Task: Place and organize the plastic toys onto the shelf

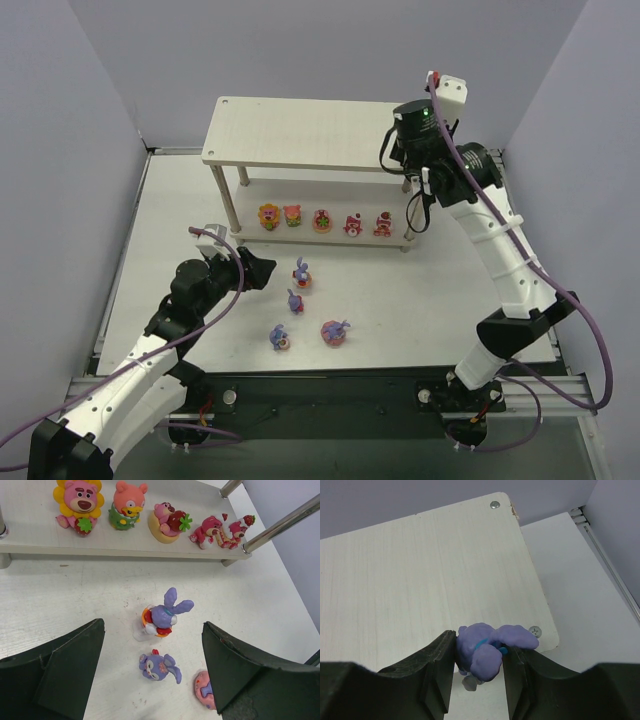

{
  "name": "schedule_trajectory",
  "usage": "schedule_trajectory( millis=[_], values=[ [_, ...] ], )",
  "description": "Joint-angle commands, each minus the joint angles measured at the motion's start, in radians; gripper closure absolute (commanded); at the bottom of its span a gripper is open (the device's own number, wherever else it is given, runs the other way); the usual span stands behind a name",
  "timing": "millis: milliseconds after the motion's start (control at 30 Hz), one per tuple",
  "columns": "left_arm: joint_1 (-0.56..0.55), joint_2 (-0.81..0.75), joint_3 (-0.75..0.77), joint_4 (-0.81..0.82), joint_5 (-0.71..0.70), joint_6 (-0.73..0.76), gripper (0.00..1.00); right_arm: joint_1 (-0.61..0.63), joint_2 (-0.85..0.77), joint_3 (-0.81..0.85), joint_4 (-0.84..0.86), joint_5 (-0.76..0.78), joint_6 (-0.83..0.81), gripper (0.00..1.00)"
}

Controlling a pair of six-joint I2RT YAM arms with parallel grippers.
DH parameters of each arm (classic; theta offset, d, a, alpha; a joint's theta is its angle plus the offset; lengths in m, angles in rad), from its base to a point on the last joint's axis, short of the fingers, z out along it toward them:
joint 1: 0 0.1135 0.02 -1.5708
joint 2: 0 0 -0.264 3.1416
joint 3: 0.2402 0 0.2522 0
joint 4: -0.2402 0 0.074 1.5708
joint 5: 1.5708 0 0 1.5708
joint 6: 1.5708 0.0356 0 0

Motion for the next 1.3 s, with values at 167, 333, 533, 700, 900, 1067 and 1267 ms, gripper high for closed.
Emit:
schedule_trajectory(
  millis=[167, 333, 533, 700, 900, 1067, 1267],
  values=[
    [-0.004, 0.005, 0.024, 0.011, -0.026, 0.017, 0.11, -0.026, 0.039, 0.059, 0.003, 0.025, 0.066, 0.95],
    [-0.004, 0.005, 0.022, 0.008, -0.032, 0.019, 0.11, -0.04, 0.045, 0.048, 0.001, 0.0, 0.087, 0.91],
    [-0.004, 0.004, 0.019, 0.008, -0.034, 0.017, 0.11, -0.049, 0.052, 0.045, -0.002, -0.016, 0.095, 0.82],
    [-0.004, 0.001, 0.018, 0.005, -0.037, 0.017, 0.11, -0.05, 0.069, 0.053, -0.008, -0.029, 0.089, 0.72],
    [-0.004, -0.003, 0.016, 0.007, -0.037, 0.016, 0.11, -0.05, 0.085, 0.066, -0.01, -0.038, 0.083, 0.69],
    [-0.004, -0.004, 0.015, 0.007, -0.04, 0.014, 0.11, -0.049, 0.103, 0.099, -0.02, -0.043, 0.066, 0.66],
    [-0.004, -0.009, 0.013, 0.004, -0.043, 0.014, 0.11, -0.047, 0.112, 0.109, -0.042, -0.041, 0.044, 0.61]
  ],
)
